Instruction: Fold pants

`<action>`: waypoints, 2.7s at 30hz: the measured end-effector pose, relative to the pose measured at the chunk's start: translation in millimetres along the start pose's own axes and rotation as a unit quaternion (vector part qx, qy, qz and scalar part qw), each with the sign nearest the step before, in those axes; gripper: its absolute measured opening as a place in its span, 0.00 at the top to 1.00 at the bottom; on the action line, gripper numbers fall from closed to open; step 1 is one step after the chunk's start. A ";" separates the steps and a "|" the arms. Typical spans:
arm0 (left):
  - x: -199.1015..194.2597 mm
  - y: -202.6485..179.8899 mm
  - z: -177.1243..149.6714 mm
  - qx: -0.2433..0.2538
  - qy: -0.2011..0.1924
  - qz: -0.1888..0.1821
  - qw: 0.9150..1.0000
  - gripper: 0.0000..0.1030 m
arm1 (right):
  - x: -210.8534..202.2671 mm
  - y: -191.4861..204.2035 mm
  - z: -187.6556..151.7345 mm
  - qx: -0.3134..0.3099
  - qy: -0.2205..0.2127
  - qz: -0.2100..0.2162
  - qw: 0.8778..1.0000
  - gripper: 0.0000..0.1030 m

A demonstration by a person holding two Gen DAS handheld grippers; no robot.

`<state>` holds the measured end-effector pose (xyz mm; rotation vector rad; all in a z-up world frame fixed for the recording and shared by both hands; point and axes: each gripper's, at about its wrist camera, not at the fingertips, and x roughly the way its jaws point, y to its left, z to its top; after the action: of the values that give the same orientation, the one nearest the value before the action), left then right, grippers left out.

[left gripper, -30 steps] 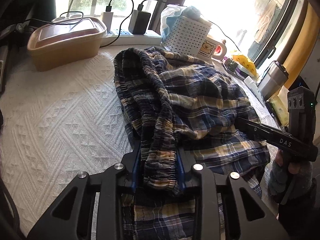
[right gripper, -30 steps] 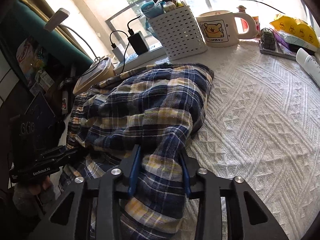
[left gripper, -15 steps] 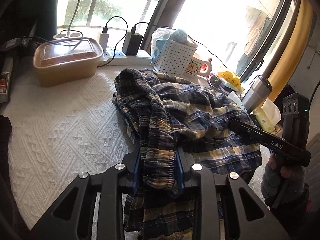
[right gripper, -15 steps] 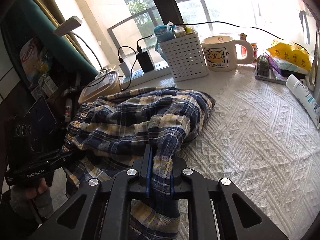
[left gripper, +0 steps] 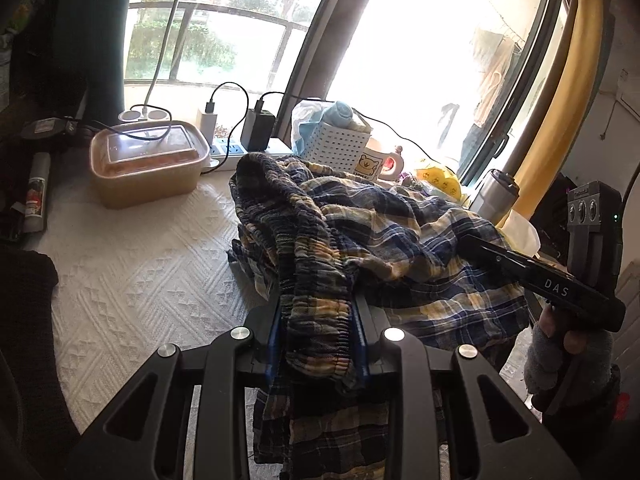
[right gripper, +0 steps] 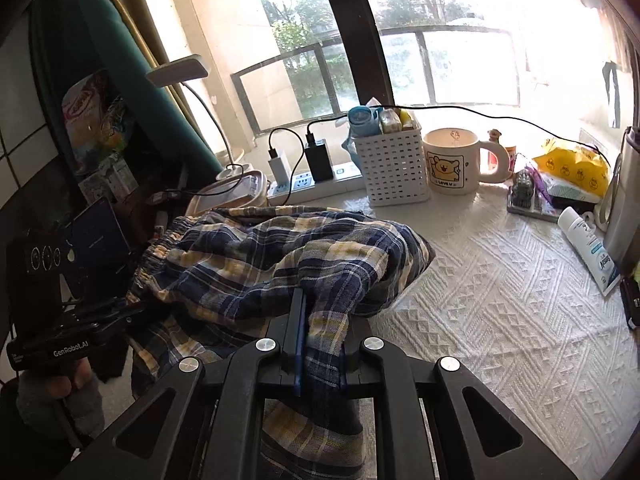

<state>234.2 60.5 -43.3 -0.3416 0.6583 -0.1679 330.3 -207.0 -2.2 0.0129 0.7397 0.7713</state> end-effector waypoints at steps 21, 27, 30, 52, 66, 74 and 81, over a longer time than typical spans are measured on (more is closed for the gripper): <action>-85.8 40.9 -6.7 -0.002 -0.050 0.037 0.998 0.75 | -3.2 96.9 15.7 -0.078 -0.013 0.029 0.996 0.90; -68.4 67.1 -31.1 -0.047 0.007 0.016 0.999 0.74 | 25.3 100.6 6.8 -0.076 0.021 0.007 0.997 0.91; -57.4 57.2 -40.2 -0.049 0.023 -0.001 0.999 0.74 | 30.4 86.0 0.0 -0.069 0.032 -0.008 0.997 0.91; -23.3 36.8 -88.2 -0.117 0.115 0.038 0.986 0.34 | 26.8 -6.1 -85.4 -0.014 0.104 -0.015 0.994 0.91; 11.7 37.1 -80.2 -0.129 0.111 0.060 0.984 0.33 | 17.9 -7.8 -82.5 -0.013 0.093 0.004 0.996 0.91; 25.5 19.7 -78.0 -0.097 0.110 0.056 0.988 0.31 | 17.0 -9.9 -81.1 -0.017 0.089 0.003 0.996 0.85; 32.6 8.9 -79.0 -0.087 0.097 0.075 0.989 0.51 | 12.1 -26.1 -80.1 -0.001 0.068 -0.001 0.998 0.19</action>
<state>210.7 40.0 -123.3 -0.4449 0.8902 -0.0001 303.5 -238.3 -76.7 -0.0430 0.8681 0.7776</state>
